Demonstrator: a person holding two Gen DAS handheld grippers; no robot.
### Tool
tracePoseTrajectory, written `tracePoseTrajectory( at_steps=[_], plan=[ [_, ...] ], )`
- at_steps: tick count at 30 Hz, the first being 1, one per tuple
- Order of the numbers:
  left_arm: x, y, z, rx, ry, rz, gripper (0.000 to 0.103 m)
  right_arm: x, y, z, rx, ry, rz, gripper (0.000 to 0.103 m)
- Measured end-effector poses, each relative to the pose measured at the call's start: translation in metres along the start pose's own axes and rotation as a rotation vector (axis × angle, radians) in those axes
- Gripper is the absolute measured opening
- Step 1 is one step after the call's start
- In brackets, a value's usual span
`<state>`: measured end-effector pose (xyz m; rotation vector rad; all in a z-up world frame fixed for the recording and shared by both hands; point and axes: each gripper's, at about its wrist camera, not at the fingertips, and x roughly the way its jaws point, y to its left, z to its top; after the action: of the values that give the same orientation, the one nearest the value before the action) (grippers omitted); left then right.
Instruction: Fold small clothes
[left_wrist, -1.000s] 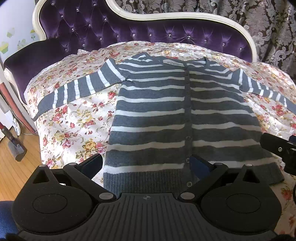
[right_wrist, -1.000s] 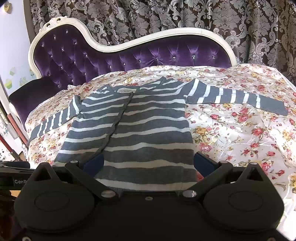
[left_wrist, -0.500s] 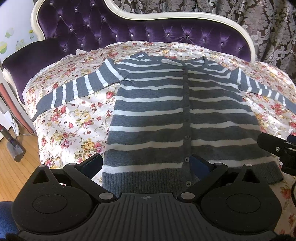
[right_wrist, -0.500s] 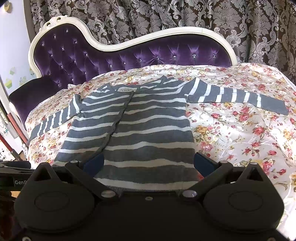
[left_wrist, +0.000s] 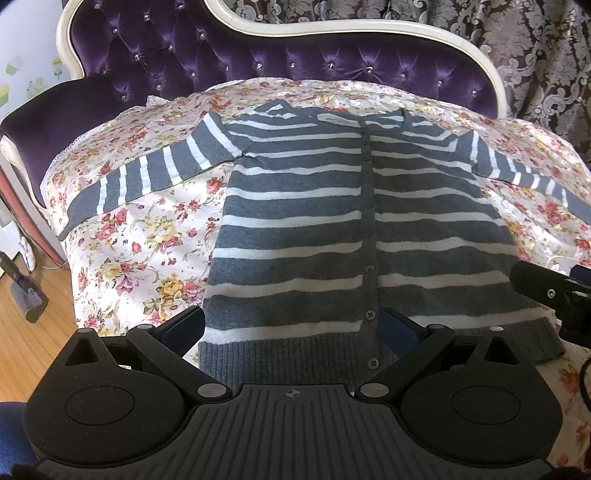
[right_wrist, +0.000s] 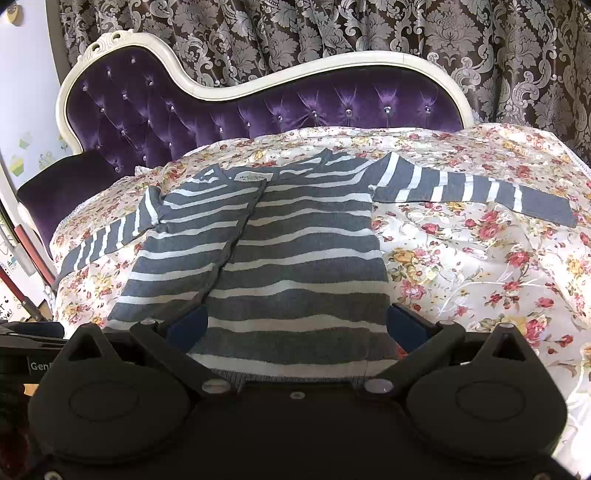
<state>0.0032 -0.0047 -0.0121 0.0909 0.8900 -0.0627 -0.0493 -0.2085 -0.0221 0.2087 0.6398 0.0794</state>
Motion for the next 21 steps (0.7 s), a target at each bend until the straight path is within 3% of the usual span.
tracePoseTrajectory(
  at_steps=[14,21],
  plan=[
    [0.005,0.001,0.001,-0.006,0.016,-0.010,0.101,0.003,0.001,-0.003,-0.001,0.004,-0.001,0.102],
    [0.012,0.011,0.003,-0.035,0.021,-0.058,0.101,0.009,0.002,0.001,-0.007,0.013,0.004,0.102]
  ],
)
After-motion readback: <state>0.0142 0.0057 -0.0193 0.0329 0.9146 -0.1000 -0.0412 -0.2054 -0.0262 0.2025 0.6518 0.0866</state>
